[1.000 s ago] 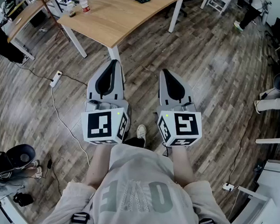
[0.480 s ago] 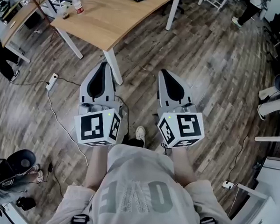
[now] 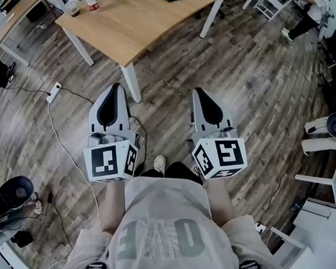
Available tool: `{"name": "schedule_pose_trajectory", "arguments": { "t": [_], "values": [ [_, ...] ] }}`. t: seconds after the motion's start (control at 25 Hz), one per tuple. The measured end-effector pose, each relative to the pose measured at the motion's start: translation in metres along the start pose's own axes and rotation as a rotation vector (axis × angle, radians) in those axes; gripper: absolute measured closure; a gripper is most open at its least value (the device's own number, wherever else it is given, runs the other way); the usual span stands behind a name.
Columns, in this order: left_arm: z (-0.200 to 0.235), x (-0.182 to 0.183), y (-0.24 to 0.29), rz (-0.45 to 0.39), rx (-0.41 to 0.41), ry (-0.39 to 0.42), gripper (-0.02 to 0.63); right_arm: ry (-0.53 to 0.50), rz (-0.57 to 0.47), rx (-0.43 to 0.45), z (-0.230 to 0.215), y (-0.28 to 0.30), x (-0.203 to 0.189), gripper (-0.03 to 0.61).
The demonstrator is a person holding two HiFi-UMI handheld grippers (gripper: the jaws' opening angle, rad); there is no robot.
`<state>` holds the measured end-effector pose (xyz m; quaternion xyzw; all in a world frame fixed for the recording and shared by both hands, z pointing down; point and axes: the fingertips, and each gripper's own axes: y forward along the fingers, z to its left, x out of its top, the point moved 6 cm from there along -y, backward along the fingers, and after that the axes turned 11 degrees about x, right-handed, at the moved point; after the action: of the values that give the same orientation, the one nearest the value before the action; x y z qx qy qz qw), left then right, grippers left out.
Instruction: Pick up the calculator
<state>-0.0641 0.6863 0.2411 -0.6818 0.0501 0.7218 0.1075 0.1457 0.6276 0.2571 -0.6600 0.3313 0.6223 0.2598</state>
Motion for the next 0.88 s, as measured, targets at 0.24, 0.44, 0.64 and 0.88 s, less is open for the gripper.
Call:
{"name": "schedule_pose_trajectory", "arguments": {
  "t": [0.24,0.44,0.64,0.88],
  "values": [
    [0.013,-0.002,0.028,-0.010,0.040,0.000,0.604,-0.003,-0.007,0.004,-0.018,0.021,-0.001,0.557],
    [0.003,0.000,0.059,-0.058,0.056,0.008,0.604,-0.021,-0.073,0.008,-0.057,0.046,0.005,0.557],
    [-0.022,-0.015,0.107,-0.063,0.070,0.018,0.604,-0.020,-0.093,0.056,-0.106,0.079,0.010,0.557],
    [-0.044,-0.003,0.190,-0.101,0.089,0.023,0.604,-0.056,-0.101,0.105,-0.171,0.139,0.031,0.557]
  ]
}}
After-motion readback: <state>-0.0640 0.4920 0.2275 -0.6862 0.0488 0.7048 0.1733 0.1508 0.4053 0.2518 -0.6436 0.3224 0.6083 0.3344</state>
